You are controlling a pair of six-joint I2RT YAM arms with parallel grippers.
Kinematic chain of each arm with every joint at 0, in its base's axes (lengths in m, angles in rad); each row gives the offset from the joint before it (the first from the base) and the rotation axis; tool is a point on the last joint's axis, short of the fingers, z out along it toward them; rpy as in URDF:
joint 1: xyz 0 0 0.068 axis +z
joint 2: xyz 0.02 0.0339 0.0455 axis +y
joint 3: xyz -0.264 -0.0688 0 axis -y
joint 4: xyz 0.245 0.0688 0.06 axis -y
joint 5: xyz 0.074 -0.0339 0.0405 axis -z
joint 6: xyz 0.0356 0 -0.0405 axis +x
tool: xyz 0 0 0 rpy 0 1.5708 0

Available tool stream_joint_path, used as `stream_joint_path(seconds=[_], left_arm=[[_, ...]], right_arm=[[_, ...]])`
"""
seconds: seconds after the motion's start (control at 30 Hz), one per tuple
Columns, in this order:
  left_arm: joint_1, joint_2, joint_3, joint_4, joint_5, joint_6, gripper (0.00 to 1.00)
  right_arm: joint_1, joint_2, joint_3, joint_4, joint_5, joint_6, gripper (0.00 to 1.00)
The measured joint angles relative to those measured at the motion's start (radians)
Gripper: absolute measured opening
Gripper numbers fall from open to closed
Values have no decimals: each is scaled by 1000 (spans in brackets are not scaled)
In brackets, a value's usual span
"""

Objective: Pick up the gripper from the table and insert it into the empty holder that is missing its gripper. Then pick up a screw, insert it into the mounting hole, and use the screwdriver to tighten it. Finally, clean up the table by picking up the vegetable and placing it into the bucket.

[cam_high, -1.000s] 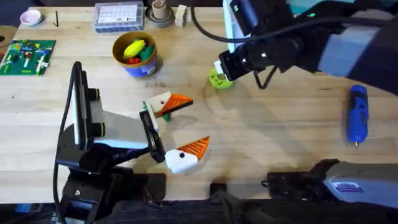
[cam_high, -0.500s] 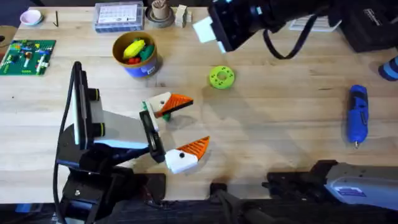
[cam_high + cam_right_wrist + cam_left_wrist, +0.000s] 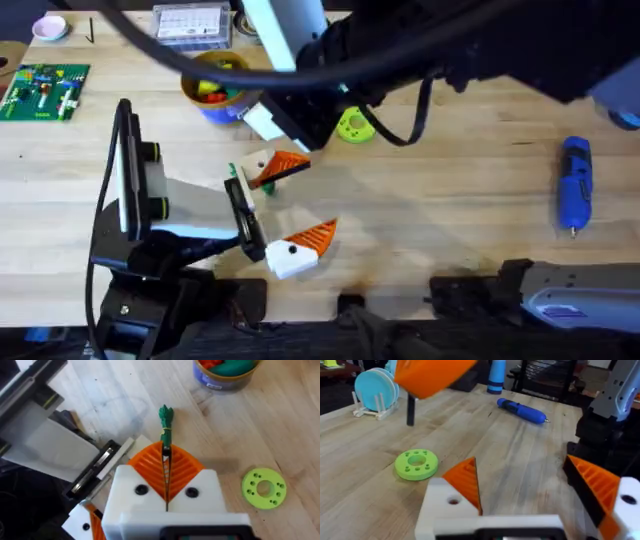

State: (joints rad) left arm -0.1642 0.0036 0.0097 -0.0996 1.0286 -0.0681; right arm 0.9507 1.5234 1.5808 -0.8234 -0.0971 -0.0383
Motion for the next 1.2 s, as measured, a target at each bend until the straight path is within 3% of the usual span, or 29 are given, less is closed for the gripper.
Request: stream_joint_path(seconds=[0.47,1.2], left_arm=[[0,0,0,0,0,0,993],[-1,2,0,-1,5,-11,993]], right_arm=[[36,42,0,-49,-109,9,6],[34,102,2,-70,-122,8,6]])
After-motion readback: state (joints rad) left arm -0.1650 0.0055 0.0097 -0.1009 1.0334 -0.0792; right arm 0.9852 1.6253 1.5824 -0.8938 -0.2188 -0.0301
